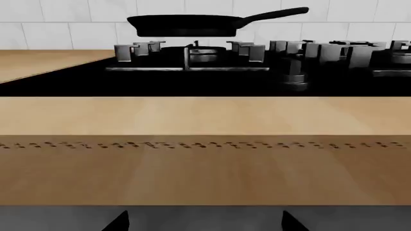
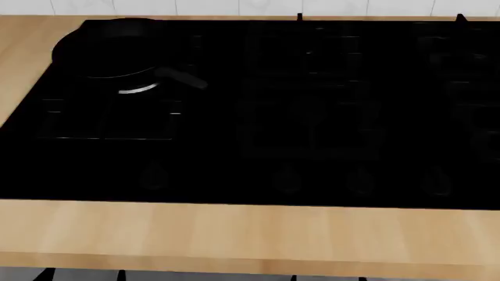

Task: Pick the egg from the plate and place it in the pan.

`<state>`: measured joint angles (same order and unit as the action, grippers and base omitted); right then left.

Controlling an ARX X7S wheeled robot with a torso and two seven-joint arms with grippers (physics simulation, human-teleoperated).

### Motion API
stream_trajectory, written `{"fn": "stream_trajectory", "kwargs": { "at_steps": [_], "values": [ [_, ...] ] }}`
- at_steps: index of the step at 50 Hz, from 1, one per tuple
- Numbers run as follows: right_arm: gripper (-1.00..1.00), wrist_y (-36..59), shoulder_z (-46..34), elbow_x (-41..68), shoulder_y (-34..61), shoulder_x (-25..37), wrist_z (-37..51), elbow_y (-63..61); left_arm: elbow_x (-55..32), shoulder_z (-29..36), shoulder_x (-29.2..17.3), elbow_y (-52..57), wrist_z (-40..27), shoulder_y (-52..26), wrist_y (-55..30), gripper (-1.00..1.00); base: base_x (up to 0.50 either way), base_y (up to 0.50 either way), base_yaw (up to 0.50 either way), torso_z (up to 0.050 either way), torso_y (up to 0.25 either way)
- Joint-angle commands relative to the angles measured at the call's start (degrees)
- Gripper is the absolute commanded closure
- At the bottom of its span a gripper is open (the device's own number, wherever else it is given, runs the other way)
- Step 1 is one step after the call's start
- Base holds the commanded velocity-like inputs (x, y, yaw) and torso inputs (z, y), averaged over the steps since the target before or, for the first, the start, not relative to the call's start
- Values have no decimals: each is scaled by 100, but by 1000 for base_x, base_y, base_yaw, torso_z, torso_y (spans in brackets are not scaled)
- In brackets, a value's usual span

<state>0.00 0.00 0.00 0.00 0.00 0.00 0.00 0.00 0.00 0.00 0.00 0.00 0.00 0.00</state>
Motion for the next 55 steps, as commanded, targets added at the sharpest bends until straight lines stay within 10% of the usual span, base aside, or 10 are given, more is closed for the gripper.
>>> {"fn": "stream_trajectory", "kwargs": {
  "at_steps": [1,39,42,46,49,52,55],
  "values": [
    [-100,7,-87,71,-2,70,87,-10,-61,69,-61,-4,-69,2,7,-100,0,0,0,0,0],
    [-100,404,-441,696,39,486,548,-190,-1095,401,-514,270,-272,31,-311,-100,-269,0,0,0,0],
    [-100,2362,-3019,3274,2618,3064,3127,-2768,-3673,-450,-2843,2848,-2850,-2547,-2890,-100,0,0,0,0,0],
    [-100,880,-6457,6078,6055,6131,6564,-5998,-7111,-1356,-2348,6000,-6288,-5252,-6328,-100,3,0,0,0,0],
    [-100,598,-8523,6042,7630,6164,8270,-5996,-9689,-1376,-2349,6000,-8866,-5224,-7361,-100,0,0,0,0,0],
    [-100,440,-8882,6019,7904,6148,8356,-5995,-12203,-1399,-2345,6000,-8999,-5213,-7380,-100,0,-216,0,0,0],
    [-100,354,-9131,6018,8097,6142,8420,-5991,-12207,-1423,-2318,6000,-8999,-5191,-7409,-100,0,-238,0,0,0]
  ]
}}
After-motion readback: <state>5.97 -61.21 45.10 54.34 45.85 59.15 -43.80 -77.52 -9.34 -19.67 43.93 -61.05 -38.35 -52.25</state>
